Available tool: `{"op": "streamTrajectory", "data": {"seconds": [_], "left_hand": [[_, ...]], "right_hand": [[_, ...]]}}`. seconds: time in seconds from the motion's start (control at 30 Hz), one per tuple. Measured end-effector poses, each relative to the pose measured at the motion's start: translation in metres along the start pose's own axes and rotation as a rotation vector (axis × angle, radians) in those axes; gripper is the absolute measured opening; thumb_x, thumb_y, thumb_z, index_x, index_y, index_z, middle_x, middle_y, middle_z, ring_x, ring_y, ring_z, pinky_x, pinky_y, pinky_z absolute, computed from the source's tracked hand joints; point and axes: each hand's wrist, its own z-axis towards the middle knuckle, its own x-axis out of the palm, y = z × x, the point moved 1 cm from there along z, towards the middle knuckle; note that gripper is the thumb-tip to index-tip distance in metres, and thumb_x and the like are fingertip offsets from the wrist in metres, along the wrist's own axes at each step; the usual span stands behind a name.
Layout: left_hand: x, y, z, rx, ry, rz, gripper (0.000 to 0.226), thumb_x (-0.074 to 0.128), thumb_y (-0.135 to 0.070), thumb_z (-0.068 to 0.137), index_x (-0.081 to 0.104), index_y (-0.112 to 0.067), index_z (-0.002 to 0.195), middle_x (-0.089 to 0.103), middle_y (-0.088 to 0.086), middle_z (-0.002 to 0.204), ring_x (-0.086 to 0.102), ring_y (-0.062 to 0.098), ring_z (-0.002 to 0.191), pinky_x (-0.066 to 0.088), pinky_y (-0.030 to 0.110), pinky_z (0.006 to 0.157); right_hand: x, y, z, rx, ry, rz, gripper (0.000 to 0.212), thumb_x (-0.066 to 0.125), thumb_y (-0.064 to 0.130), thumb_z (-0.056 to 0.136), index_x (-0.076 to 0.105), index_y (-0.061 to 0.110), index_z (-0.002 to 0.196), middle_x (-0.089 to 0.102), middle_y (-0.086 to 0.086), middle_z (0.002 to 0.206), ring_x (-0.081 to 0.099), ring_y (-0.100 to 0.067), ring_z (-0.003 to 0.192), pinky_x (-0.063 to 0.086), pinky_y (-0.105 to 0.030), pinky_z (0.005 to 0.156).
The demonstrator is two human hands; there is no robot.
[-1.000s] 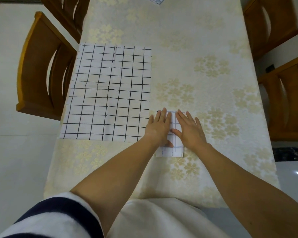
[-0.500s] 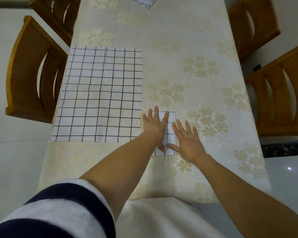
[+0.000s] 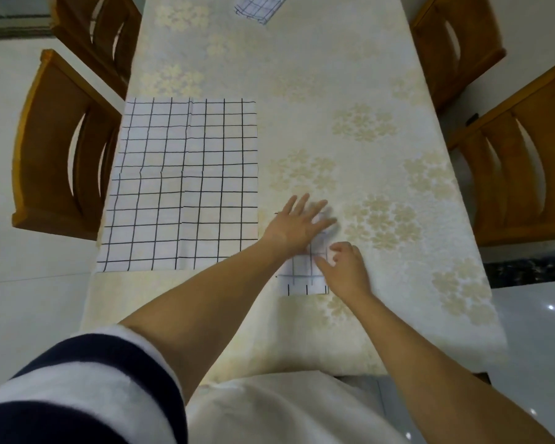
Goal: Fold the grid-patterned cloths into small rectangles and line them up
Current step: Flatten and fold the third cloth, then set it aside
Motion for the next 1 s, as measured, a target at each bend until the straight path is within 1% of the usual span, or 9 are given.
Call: {"op": "streamTrajectory", "data": {"seconds": [0.17, 0.3, 0.43, 0.57, 0.67, 0.77, 0.83, 0.9, 1.0], "left_hand": [[-0.009, -0.009, 0.018, 0.156, 0.026, 0.081, 0.039, 0.046, -0.014, 0.104, 0.049, -0.023, 0.141, 0.031, 0.007, 0.161, 0.011, 0.028, 0.154, 0.004, 0.045, 0.126], [-0.015, 0.010, 0.015, 0.092, -0.053, -0.023, 0.024, 0.052, -0.019, 0.100, 0.062, -0.025, 0.121, 0.062, 0.002, 0.126, 0.049, 0.025, 0.129, 0.014, 0.043, 0.122], [-0.016, 0.039, 0.007, -0.153, -0.144, -0.283, 0.018, 0.053, -0.036, 0.104, 0.065, -0.024, 0.113, 0.070, 0.000, 0.110, 0.061, 0.024, 0.101, 0.034, 0.032, 0.085], [0.002, 0.044, -0.001, -0.327, -0.108, -0.429, 0.025, 0.052, -0.039, 0.104, 0.066, -0.020, 0.112, 0.069, 0.002, 0.107, 0.062, 0.026, 0.098, 0.035, 0.032, 0.082], [0.018, 0.041, -0.001, -0.362, -0.090, -0.514, 0.024, 0.050, -0.029, 0.106, 0.065, -0.016, 0.119, 0.067, 0.008, 0.113, 0.062, 0.029, 0.103, 0.039, 0.031, 0.079], [0.029, 0.031, -0.005, -0.395, -0.227, -0.425, 0.027, 0.049, -0.026, 0.105, 0.057, -0.016, 0.129, 0.059, 0.009, 0.122, 0.055, 0.030, 0.110, 0.042, 0.036, 0.088], [0.034, 0.018, -0.011, -0.444, -0.397, -0.328, 0.033, 0.052, -0.022, 0.103, 0.052, -0.012, 0.135, 0.054, 0.011, 0.132, 0.051, 0.033, 0.118, 0.041, 0.041, 0.099], [0.037, 0.001, -0.011, -0.399, -0.516, -0.357, 0.037, 0.053, -0.014, 0.101, 0.051, -0.005, 0.137, 0.053, 0.016, 0.139, 0.049, 0.036, 0.128, 0.039, 0.045, 0.109], [0.044, -0.024, -0.003, -0.329, -0.401, -0.493, 0.047, 0.041, -0.013, 0.105, 0.036, -0.001, 0.151, 0.038, 0.016, 0.157, 0.032, 0.031, 0.147, 0.020, 0.040, 0.124]], "right_hand": [[0.016, 0.024, 0.002, 0.008, 0.061, -0.188, 0.046, 0.061, 0.055, 0.089, 0.069, 0.012, 0.102, 0.061, -0.011, 0.105, 0.064, -0.032, 0.090, 0.052, -0.037, 0.069], [-0.013, 0.002, 0.015, -0.025, 0.164, 0.042, 0.020, 0.066, 0.035, 0.093, 0.060, 0.021, 0.081, 0.059, 0.003, 0.075, 0.057, -0.019, 0.073, 0.038, -0.028, 0.059], [-0.055, -0.020, 0.036, 0.023, 0.085, 0.198, 0.031, 0.068, 0.043, 0.091, 0.057, 0.021, 0.072, 0.055, 0.004, 0.070, 0.052, -0.014, 0.068, 0.037, -0.024, 0.061], [-0.066, -0.020, 0.056, 0.045, 0.062, 0.160, 0.044, 0.064, 0.041, 0.094, 0.059, 0.008, 0.065, 0.057, -0.014, 0.062, 0.054, -0.024, 0.059, 0.041, -0.033, 0.056], [-0.060, -0.015, 0.061, -0.005, 0.083, -0.083, 0.048, 0.055, 0.031, 0.101, 0.039, 0.014, 0.059, 0.041, -0.004, 0.057, 0.040, -0.019, 0.056, 0.029, -0.033, 0.056], [-0.054, -0.008, 0.058, 0.015, -0.058, -0.141, 0.023, 0.056, 0.030, 0.100, 0.059, 0.008, 0.093, 0.057, -0.011, 0.094, 0.053, -0.023, 0.082, 0.043, -0.036, 0.077], [-0.050, -0.004, 0.053, -0.018, -0.263, -0.276, 0.034, 0.058, 0.029, 0.098, 0.055, 0.009, 0.126, 0.050, -0.015, 0.127, 0.048, -0.031, 0.114, 0.039, -0.041, 0.097], [-0.042, 0.010, 0.045, -0.215, -0.382, -0.305, 0.039, 0.053, 0.024, 0.100, 0.050, 0.011, 0.137, 0.049, -0.014, 0.138, 0.044, -0.032, 0.127, 0.035, -0.044, 0.108], [-0.016, 0.028, 0.036, -0.406, -0.169, -0.278, 0.046, 0.040, 0.016, 0.105, 0.038, 0.009, 0.150, 0.038, -0.010, 0.156, 0.028, -0.026, 0.147, 0.014, -0.036, 0.123]]}}
